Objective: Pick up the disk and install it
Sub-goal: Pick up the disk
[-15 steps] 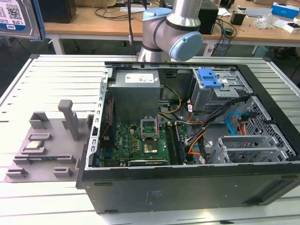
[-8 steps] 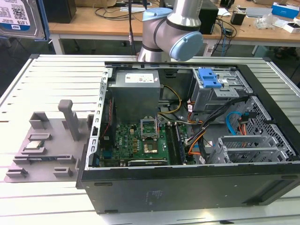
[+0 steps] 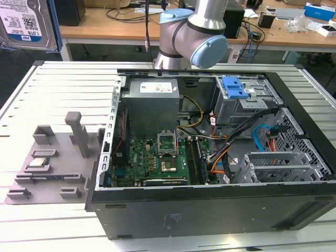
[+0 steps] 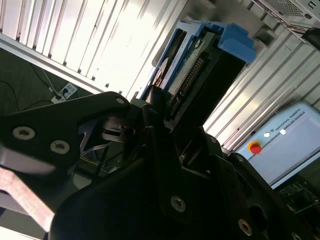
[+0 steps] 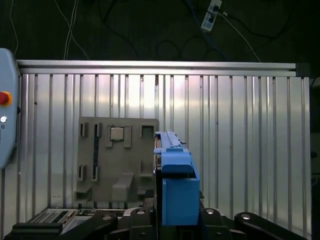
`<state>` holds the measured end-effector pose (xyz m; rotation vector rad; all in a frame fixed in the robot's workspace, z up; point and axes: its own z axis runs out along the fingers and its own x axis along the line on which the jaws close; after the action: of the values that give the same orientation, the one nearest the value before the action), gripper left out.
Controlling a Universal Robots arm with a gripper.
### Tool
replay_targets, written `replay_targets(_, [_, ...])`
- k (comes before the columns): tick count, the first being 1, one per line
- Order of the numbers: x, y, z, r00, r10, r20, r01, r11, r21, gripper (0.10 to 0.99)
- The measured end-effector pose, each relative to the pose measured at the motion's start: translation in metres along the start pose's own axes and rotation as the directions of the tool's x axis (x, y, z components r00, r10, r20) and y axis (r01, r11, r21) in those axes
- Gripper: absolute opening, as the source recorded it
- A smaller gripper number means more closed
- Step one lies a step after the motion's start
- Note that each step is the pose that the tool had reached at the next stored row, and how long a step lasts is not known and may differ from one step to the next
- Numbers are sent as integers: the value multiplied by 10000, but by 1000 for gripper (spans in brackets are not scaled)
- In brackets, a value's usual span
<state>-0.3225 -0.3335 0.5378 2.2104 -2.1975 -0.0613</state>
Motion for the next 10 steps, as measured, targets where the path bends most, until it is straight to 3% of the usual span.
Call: replay_targets(10, [2, -80, 85, 10000, 0, -1, 0, 10000, -1, 361])
